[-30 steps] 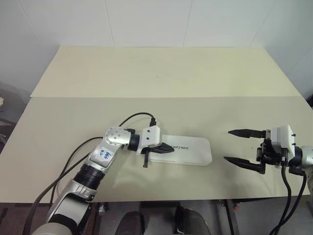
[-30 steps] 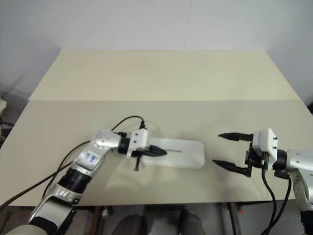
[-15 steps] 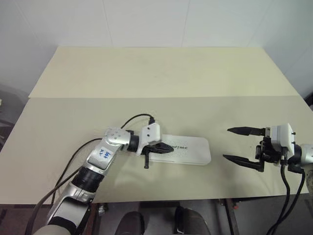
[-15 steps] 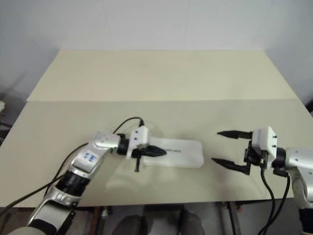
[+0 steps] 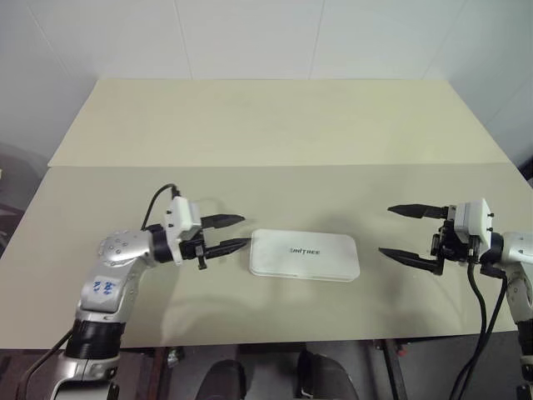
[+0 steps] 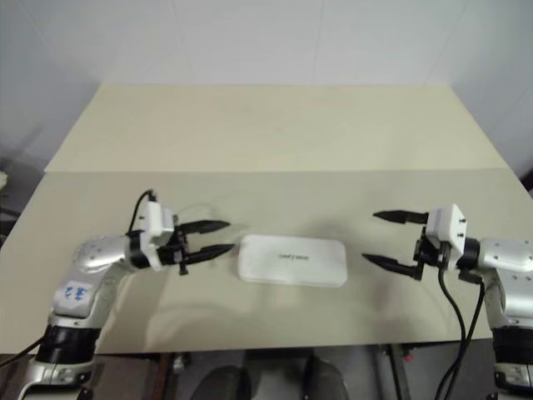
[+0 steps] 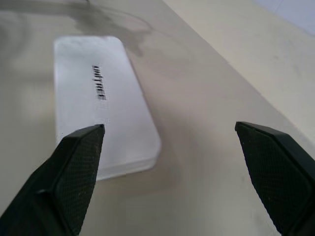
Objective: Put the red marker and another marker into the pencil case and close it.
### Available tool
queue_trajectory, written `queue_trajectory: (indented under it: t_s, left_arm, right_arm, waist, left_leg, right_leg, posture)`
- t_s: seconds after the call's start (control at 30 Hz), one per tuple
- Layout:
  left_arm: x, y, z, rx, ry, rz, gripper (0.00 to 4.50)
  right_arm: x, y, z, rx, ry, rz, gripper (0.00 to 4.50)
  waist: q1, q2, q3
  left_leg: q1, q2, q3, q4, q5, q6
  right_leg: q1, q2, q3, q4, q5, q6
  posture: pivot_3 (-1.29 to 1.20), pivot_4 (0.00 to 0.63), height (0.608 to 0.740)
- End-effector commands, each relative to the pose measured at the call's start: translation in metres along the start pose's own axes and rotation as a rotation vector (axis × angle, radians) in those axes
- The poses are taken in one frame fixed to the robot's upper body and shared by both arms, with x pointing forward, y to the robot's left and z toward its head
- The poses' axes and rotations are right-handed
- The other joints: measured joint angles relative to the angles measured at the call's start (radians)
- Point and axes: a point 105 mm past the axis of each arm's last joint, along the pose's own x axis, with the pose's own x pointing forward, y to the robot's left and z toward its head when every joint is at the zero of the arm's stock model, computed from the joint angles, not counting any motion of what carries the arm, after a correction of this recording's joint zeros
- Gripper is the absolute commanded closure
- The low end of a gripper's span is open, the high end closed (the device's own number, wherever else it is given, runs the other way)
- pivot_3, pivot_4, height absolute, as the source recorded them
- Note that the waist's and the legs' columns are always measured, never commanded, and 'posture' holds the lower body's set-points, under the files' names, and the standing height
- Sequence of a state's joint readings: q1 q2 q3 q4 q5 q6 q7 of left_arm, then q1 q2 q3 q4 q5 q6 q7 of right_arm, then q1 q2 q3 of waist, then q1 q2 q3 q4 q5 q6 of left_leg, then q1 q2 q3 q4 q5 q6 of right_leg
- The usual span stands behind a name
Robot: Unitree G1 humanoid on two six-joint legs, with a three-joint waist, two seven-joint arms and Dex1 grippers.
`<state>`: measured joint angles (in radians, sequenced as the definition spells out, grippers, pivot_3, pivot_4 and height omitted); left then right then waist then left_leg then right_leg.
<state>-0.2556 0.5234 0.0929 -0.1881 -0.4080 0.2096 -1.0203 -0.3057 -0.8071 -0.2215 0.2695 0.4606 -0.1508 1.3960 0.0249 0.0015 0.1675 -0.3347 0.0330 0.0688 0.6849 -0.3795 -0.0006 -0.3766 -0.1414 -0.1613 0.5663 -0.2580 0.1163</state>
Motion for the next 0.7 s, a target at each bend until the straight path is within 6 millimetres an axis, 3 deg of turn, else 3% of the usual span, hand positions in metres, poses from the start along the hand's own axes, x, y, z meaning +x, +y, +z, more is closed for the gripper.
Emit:
queue_trajectory:
  t_s: [0.03,0.13,0.47,0.7]
  left_arm:
    - [-0.006,-0.002,0.016,0.035,-0.041,0.033,0.83]
    - [-0.011,-0.005,0.018,0.023,-0.049,0.028,0.03]
    - [-0.003,0.0,0.02,0.062,-0.049,0.02,0.03]
    - [0.002,-0.001,0.015,0.038,-0.046,0.008,0.03]
  right_arm:
    - [-0.005,-0.007,0.004,-0.037,-0.006,-0.001,0.0]
    - [-0.008,-0.01,0.004,-0.035,0.002,0.005,0.0]
    - [-0.02,-0.018,0.005,-0.055,0.052,0.007,0.0]
    - [-0.019,-0.01,0.004,-0.044,0.047,-0.018,0.0]
  waist:
    - [0.002,0.0,0.0]
    - [0.001,0.0,0.0]
    - [-0.001,0.0,0.0]
    - [0.001,0.0,0.0]
  left_leg:
    - [0.0,0.0,0.0,0.0,0.0,0.0]
    - [0.0,0.0,0.0,0.0,0.0,0.0]
    - [0.0,0.0,0.0,0.0,0.0,0.0]
    - [0.0,0.0,0.0,0.0,0.0,0.0]
  right_leg:
    - [0.0,0.0,0.0,0.0,0.0,0.0]
    - [0.0,0.0,0.0,0.001,0.0,0.0]
    - [0.0,0.0,0.0,0.0,0.0,0.0]
    - [0.0,0.0,0.0,0.0,0.0,0.0]
  posture:
    - [0.0,0.15,0.74]
    - [0.0,0.15,0.74]
    - [0.0,0.15,0.74]
    - [0.0,0.15,0.74]
